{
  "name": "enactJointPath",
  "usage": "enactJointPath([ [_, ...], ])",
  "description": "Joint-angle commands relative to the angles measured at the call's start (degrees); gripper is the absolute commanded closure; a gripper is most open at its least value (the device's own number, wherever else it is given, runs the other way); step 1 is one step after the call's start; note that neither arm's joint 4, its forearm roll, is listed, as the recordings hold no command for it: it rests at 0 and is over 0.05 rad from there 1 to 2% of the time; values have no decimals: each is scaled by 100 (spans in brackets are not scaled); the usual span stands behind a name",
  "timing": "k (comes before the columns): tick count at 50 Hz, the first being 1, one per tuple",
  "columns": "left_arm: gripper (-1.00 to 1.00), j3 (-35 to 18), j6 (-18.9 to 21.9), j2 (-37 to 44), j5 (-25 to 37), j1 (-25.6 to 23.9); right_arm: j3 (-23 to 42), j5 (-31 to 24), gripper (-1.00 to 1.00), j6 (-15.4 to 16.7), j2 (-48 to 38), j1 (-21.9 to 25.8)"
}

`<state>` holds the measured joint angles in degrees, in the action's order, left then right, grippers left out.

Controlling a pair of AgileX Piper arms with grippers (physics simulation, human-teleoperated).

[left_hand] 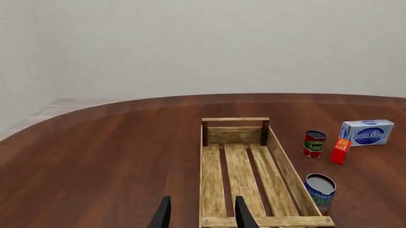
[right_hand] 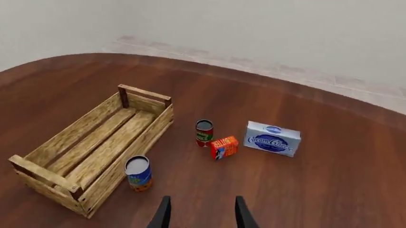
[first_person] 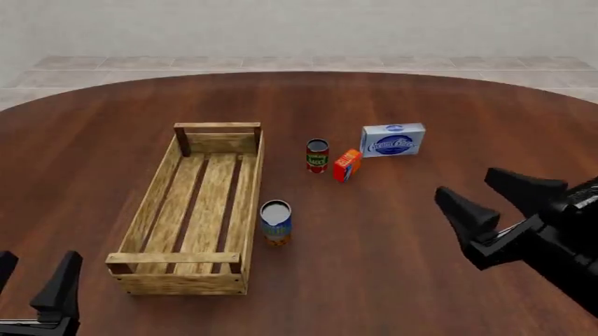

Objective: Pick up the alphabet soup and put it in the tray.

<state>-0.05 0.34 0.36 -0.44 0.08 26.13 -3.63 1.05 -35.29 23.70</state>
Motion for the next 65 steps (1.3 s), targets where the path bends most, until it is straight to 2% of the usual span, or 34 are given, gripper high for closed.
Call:
enactJointPath([
  [1, -100, -3, -4, -4, 9, 11, 955, -609, -100, 235, -868, 703],
  [9, -100, -2, 3, -13, 12, 11, 1415, -764, -100, 468, -1380, 887],
  [14, -100, -2, 1, -16, 17, 11, 1651, -852, -100, 389, -1530, 1061],
  [15, -100, -2, 6, -19, 16, 10, 1745, -877, -100, 490, -1665, 1093],
  [21, -100, -2, 1, -22, 23, 11, 2042, -1030, -100, 623, -2057, 1274],
  [25, -100, -3, 5, -25, 23, 11, 2206, -1037, -100, 572, -2220, 1313],
  [39, -100, -2, 2, -27, 28, 11, 2791, -1268, -100, 722, -2795, 1593],
  [53, -100, -2, 3, -27, 28, 11, 3067, -1327, -100, 837, -3210, 1727],
  [65, -100, -2, 3, -25, 26, 11, 3082, -1167, -100, 766, -3513, 1811],
])
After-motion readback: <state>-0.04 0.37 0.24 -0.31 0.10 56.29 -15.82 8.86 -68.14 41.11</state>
